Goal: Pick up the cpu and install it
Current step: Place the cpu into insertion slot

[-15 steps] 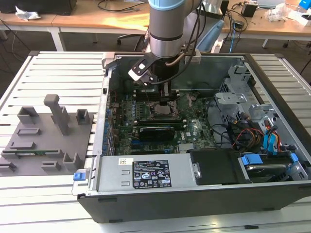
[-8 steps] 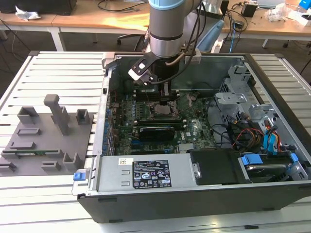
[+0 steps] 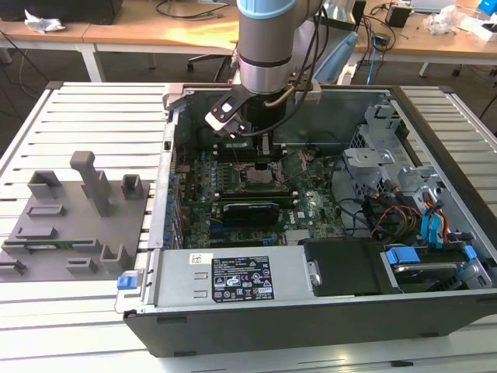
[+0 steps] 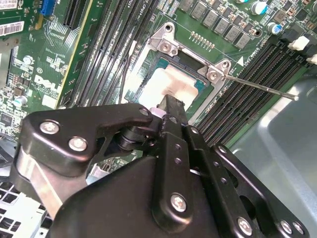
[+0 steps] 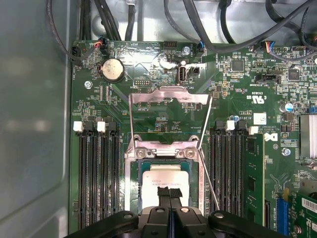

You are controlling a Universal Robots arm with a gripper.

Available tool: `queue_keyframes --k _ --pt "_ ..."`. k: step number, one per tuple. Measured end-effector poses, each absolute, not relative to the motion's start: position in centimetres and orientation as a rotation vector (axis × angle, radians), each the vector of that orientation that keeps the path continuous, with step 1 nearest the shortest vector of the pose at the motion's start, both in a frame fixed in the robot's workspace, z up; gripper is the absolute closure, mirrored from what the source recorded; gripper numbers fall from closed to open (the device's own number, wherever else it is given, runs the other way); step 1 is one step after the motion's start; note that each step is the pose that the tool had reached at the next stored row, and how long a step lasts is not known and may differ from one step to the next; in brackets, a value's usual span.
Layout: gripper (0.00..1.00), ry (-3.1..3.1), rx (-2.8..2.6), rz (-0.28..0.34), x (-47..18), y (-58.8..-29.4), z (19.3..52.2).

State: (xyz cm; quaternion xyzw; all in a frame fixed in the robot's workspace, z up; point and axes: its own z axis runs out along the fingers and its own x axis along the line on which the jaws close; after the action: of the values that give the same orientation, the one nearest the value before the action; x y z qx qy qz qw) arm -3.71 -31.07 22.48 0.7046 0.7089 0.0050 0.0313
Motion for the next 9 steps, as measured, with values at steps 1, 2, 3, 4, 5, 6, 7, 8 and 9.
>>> queue_keyframes --k 1,2,3,4,5,6,7,8,9 --pt "0.89 2.184 2.170 0.015 -3.71 -31.08 22.25" --pt "0.89 2.185 2.170 0.015 -3.71 -31.08 22.06" --pt "0.89 2.186 2.169 0.015 -3.71 -31.08 21.87" --pt "0.89 2.187 2.168 0.015 -3.71 -31.07 21.78" --pt "0.89 2.188 2.167 0.015 -3.71 -31.08 21.78" --pt "0.89 2.188 2.167 0.015 -3.71 -31.08 21.77" --pt "0.89 2.188 2.167 0.015 -3.71 -31.08 21.77" --pt "0.89 2.188 2.167 0.015 -3.71 -31.08 21.77" --pt "0.89 2.188 2.168 0.016 -3.70 -31.07 21.71"
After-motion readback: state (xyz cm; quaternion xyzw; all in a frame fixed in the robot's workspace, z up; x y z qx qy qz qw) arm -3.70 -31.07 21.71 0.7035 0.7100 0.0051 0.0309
